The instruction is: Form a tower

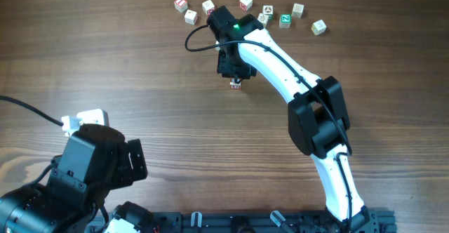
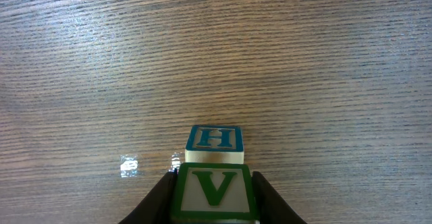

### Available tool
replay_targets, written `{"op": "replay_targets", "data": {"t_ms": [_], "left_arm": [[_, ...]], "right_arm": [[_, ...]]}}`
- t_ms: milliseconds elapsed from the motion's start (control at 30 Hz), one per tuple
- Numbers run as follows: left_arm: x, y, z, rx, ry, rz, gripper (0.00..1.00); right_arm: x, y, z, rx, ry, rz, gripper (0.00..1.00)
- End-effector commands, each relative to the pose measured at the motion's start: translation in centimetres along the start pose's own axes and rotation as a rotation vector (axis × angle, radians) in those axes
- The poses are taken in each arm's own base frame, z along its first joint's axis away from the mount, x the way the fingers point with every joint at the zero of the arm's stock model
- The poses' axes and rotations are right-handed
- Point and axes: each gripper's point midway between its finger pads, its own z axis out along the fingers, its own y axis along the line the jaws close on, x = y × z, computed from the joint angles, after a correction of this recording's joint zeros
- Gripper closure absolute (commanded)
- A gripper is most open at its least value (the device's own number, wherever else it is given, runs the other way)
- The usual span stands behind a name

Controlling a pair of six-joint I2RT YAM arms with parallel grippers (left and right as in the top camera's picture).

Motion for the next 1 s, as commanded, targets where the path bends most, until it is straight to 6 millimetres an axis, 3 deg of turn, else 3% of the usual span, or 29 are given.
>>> {"op": "replay_targets", "data": {"t_ms": [0,967], "left_arm": [[-0.16,0.34,-0.05,-0.015,-0.011,0.010,0.00],[-0.16,0.34,-0.05,-0.015,-0.011,0.010,0.00]], "right_arm": [[-0.48,0.01,0.48,0.012,-0.012,-0.001,0.82],[-0.20,0.25,1.35,0.003,0.007,-0.003,0.81]]}}
